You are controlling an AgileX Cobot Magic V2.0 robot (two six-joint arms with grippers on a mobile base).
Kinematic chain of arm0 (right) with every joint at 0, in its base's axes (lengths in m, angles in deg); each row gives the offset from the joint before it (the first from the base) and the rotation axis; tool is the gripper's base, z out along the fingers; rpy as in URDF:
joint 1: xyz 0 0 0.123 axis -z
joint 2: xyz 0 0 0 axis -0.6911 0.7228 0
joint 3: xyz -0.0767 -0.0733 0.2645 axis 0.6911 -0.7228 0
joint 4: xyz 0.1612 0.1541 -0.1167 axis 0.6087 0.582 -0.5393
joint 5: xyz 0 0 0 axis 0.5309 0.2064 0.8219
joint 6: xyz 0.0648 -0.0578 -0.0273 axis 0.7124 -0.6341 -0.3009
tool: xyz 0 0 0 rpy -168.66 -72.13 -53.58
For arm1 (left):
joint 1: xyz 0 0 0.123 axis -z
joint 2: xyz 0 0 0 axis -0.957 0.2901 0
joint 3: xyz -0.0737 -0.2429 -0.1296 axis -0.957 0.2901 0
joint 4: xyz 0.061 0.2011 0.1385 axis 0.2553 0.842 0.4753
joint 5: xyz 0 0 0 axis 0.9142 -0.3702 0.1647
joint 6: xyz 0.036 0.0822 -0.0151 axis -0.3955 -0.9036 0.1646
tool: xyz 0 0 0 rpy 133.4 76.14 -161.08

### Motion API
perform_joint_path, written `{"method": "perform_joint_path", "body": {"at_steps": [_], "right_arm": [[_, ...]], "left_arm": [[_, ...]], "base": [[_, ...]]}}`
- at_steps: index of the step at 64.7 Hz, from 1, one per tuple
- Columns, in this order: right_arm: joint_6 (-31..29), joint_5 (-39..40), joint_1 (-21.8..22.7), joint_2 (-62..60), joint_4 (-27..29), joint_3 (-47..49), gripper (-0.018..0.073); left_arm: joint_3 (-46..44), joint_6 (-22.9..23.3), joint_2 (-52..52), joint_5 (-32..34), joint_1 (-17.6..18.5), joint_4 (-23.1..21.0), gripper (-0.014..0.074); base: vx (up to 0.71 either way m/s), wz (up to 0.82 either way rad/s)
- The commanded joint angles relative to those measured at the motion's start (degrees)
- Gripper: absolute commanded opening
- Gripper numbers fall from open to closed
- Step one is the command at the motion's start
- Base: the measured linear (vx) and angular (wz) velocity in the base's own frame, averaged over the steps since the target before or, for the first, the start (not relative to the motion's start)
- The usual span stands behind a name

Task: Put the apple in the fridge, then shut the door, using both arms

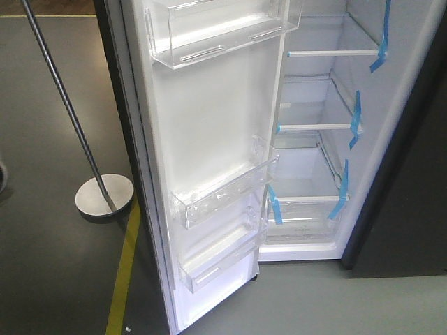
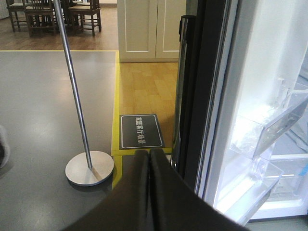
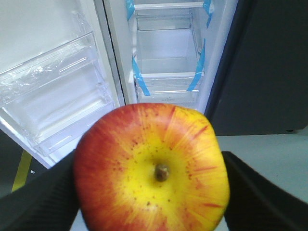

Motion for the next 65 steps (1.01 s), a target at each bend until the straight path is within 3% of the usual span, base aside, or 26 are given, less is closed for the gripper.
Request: {"method": "perform_joint_path", "body": {"at_steps": [1, 65], "right_arm": [[-0.12, 3.99, 0.20, 0.06, 0.52, 1.70, 0.0246], [-0.12, 3.99, 0.20, 0.06, 0.52, 1.70, 0.0246]], "left_arm": [[1.17, -0.03, -0.82, 4.01, -0.08, -0.31, -0.0006], [1.17, -0.03, -0.82, 4.01, -0.08, -0.31, -0.0006]], "base": [[0.05, 0.00], [0.05, 0.00]]}}
